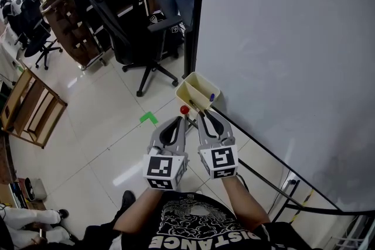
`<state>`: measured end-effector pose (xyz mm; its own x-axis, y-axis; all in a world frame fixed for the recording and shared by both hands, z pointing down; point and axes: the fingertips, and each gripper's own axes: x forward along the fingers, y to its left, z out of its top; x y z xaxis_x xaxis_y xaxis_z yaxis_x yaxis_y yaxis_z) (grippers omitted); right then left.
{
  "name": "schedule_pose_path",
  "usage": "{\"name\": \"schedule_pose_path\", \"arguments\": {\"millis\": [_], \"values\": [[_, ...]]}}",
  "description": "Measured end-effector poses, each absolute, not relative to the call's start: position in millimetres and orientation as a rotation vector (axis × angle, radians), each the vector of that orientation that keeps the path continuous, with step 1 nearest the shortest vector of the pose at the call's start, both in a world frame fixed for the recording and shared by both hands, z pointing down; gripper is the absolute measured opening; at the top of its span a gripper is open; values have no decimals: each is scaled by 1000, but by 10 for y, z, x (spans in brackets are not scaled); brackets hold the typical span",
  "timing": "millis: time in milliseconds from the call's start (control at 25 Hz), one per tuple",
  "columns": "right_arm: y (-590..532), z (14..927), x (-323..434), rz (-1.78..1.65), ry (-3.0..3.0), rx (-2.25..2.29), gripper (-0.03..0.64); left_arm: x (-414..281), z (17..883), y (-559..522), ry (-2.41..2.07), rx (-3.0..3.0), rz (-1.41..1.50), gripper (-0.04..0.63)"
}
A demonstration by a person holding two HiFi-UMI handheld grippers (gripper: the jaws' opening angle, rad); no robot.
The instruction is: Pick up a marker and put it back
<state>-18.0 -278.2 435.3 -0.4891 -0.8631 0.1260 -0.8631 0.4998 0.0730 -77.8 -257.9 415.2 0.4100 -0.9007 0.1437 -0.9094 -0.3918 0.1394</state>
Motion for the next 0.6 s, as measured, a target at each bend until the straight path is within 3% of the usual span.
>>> {"name": "schedule_pose_path", "arguments": {"millis": [600], "values": [[-2513, 3923, -105, -83, -2652, 1513, 34, -607, 4037, -2454, -1607, 2514, 24, 5]]}}
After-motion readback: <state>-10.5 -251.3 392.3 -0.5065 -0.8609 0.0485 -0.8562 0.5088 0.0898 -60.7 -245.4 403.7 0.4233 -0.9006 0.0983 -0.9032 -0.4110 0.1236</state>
